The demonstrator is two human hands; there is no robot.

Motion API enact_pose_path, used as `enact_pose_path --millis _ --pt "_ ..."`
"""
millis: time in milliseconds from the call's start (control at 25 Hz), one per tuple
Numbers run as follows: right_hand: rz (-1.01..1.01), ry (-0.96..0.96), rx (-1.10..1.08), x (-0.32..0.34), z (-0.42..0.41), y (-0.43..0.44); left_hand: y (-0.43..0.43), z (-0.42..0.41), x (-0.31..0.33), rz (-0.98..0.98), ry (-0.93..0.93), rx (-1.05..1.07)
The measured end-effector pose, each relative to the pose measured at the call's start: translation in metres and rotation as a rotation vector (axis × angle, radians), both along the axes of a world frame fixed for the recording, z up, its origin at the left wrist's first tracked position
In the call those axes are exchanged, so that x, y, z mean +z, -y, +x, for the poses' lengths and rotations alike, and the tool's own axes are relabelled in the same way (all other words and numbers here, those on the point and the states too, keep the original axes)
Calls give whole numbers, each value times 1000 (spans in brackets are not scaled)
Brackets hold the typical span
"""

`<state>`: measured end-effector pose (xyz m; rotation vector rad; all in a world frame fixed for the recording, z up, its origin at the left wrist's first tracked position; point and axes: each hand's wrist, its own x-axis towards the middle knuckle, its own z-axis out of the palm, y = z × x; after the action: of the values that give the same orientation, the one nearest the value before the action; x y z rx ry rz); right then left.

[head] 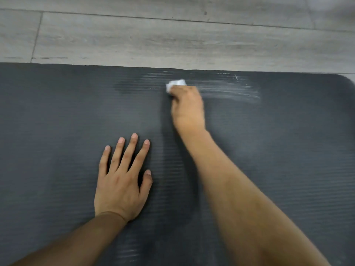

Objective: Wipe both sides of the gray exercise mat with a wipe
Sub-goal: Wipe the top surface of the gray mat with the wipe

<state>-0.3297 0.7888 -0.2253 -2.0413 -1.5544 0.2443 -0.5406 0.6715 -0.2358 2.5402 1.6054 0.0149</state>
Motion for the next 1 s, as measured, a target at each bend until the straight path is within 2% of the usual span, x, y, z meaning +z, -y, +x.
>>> enact_pose_path --millis 80,120,160,240,400,480,520,560,640,720,760,800,880,1000 --pt "-34 136 438 -3 -86 -11 -2 -1 -2 -2 -5 -13" --pt "-67 201 575 1 -103 -13 -1 -1 -2 -2 -7 -20" --pt "-76 200 618 2 -96 -13 -1 -1 -2 -4 -6 -21" --pt "-5 140 401 -1 -39 2 -1 0 -1 1 -1 -8" --pt "-138 161 -437 19 134 70 1 1 0 13 19 2" --pt "-221 102 -706 22 154 74 0 3 0 18 4 3" --pt "-208 76 -718 17 138 65 0 2 0 17 0 5" --pt "-158 36 -614 11 105 53 0 2 -1 19 1 7" --pt "-47 -82 -191 0 12 32 0 1 -2 29 0 7" --pt "-68 11 290 -3 -77 30 0 0 -3 34 7 -7" --pt "-72 49 446 0 -96 30 -1 0 -3 37 10 -13" --pt "-55 54 504 1 -89 29 -1 0 -3 39 11 -14" --pt "-5 57 313 3 -31 38 -1 0 -2 36 10 2" --pt "-105 163 -279 20 96 83 2 1 -2 42 24 12"
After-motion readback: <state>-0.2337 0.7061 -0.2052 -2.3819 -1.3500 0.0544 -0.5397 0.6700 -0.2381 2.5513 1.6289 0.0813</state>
